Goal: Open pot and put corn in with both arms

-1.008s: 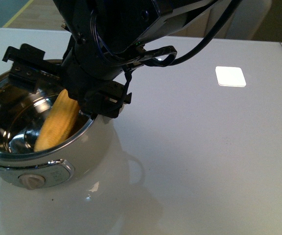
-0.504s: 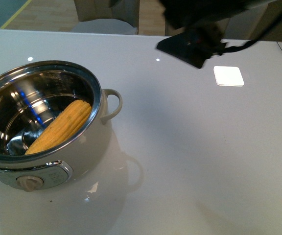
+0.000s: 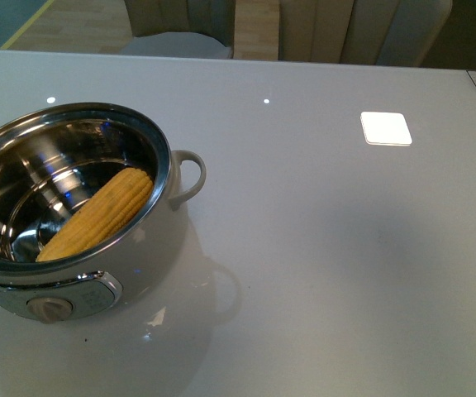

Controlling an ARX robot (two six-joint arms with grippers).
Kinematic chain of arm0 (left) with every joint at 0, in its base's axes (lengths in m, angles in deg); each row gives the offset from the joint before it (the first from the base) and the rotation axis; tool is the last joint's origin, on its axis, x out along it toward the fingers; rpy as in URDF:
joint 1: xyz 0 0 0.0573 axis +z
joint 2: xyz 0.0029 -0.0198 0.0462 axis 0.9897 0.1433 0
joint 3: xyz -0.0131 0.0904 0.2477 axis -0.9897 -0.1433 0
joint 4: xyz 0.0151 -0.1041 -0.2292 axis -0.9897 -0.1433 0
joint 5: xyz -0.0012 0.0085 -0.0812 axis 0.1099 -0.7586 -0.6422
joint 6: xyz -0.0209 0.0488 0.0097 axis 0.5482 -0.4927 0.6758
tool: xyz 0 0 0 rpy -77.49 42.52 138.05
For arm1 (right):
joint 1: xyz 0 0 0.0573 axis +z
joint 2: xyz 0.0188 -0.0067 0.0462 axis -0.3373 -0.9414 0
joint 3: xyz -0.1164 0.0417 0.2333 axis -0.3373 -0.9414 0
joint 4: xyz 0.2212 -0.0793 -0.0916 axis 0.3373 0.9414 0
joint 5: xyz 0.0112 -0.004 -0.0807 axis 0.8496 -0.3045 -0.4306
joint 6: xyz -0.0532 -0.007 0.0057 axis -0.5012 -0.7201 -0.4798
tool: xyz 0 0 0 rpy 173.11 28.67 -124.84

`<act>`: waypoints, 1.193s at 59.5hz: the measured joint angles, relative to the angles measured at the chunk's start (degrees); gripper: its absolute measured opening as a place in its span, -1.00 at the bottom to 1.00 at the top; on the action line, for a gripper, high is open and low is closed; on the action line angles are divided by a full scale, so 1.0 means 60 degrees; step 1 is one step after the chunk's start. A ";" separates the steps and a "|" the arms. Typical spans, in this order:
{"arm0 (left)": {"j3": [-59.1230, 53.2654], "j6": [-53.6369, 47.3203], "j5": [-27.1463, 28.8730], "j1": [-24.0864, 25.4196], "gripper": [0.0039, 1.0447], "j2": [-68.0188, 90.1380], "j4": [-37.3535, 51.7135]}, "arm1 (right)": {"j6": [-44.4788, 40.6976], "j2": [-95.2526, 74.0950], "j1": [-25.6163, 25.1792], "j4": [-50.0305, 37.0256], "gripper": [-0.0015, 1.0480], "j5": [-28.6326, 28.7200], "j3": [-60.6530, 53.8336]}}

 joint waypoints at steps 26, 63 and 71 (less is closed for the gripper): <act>0.0000 0.0000 0.0000 0.0000 0.87 0.0000 0.0000 | -0.3096 0.1224 -0.0328 -0.4812 0.02 -0.1344 -0.2459; 0.0000 0.0000 0.0000 0.0000 0.87 0.0000 0.0000 | -0.3548 0.4182 -0.1643 -0.3592 -0.96 -0.0084 -0.4222; 0.0000 0.0000 0.0000 0.0000 0.87 0.0000 0.0000 | -0.3548 0.4758 -0.1643 -0.3166 -0.96 -0.0087 -0.4382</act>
